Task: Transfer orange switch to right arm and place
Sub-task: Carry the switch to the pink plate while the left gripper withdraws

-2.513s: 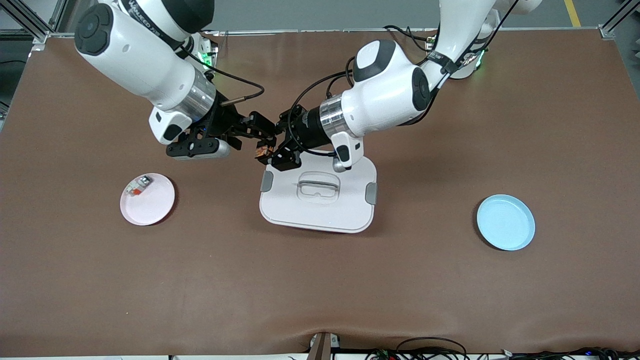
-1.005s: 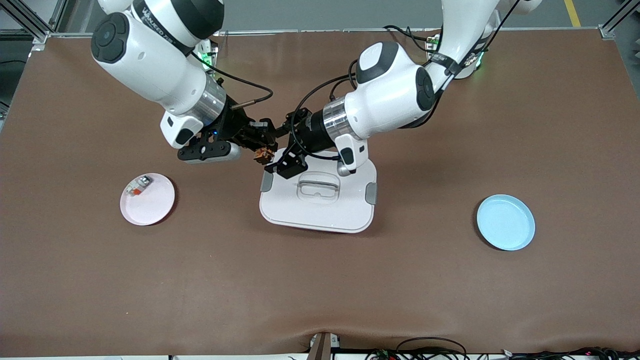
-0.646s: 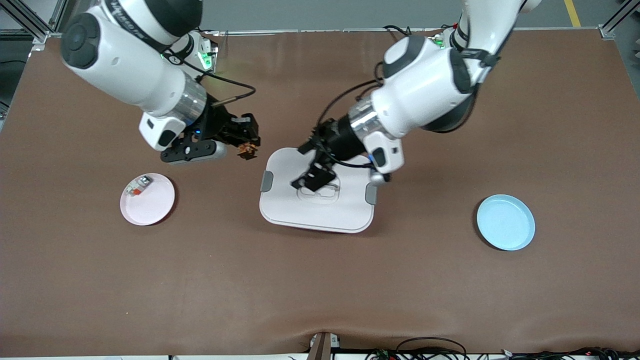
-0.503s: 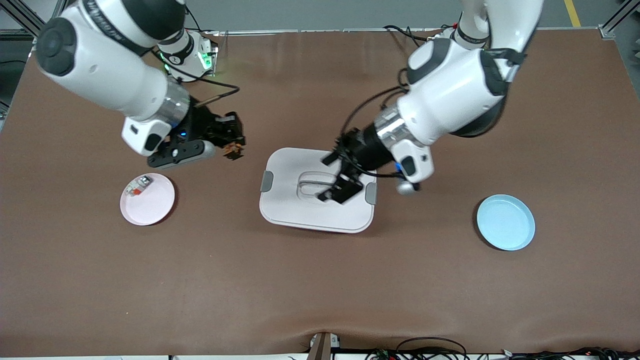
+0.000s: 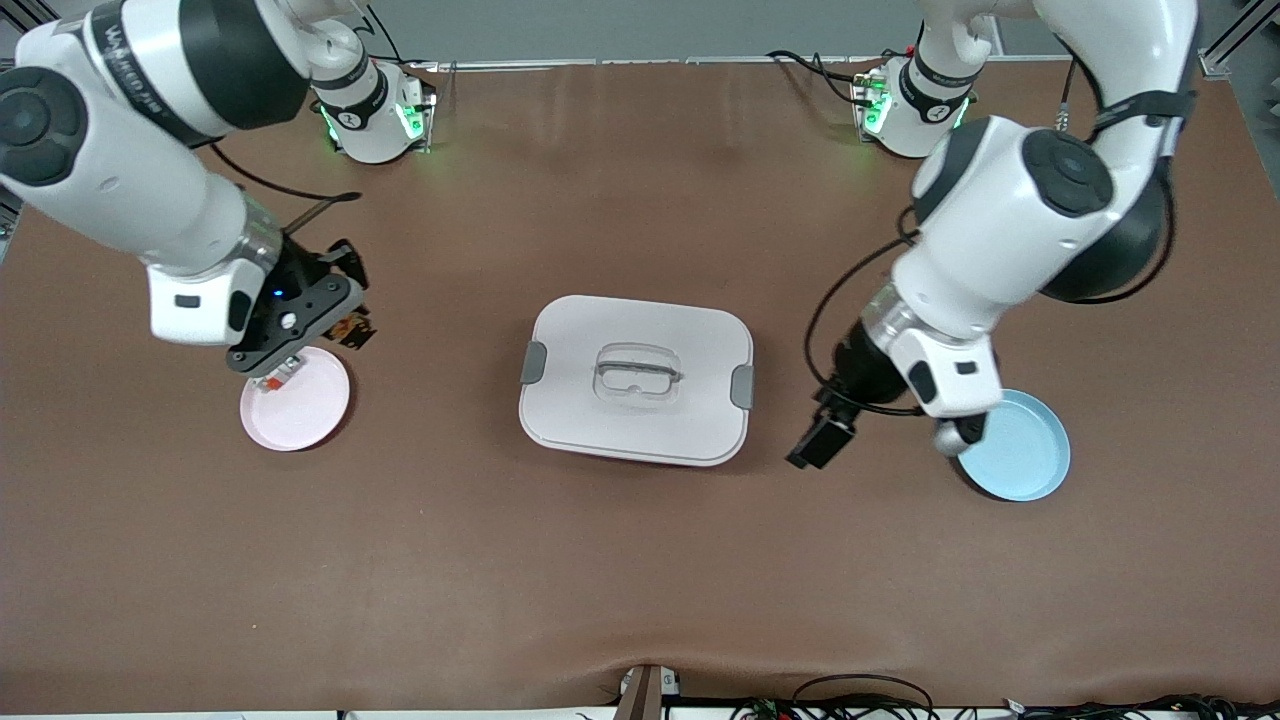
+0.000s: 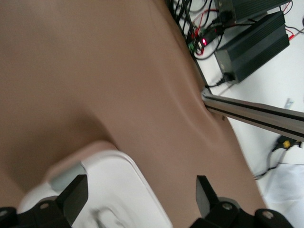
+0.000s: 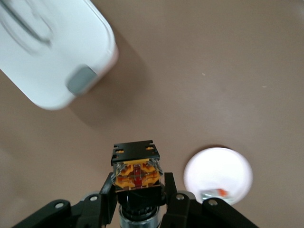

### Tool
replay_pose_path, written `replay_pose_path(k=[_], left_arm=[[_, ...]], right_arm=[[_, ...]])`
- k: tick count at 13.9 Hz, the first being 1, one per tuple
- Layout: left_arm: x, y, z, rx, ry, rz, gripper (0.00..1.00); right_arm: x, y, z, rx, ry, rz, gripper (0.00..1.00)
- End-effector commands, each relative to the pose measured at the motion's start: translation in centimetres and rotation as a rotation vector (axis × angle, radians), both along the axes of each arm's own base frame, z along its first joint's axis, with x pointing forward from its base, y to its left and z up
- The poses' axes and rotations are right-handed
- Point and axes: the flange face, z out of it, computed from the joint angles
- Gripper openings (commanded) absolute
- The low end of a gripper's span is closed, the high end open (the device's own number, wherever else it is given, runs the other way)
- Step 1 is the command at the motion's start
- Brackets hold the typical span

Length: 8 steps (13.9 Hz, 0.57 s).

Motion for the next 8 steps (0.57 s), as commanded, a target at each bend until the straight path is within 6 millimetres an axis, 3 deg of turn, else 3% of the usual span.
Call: replay_pose_path(k=[1,3,5,8], left_arm=[[0.1,6.9,1.3,0.163,0.016,-0.161,1.00],[-0.4,11.7,2.7,0.285,0.040,-0.292,1.00],[-1.3,15.5,4.0,0.335,0.077,-0.389,1.00],[-2.8,19.1,6.6,0.388,0.078,-0.527,1.00]], right_arm=[[1.2,-5.9,-2.1,-0.040,-0.008,0.174,0.00],[1.9,-10.3,-4.9,-0.032,-0.031,0.280,0.00],[2.3,-13.0,-7.3,-0.058,-0.062,0.376,0.00],[2.0,-14.7,-11.2,-0.129,-0.077,0.422,0.00]])
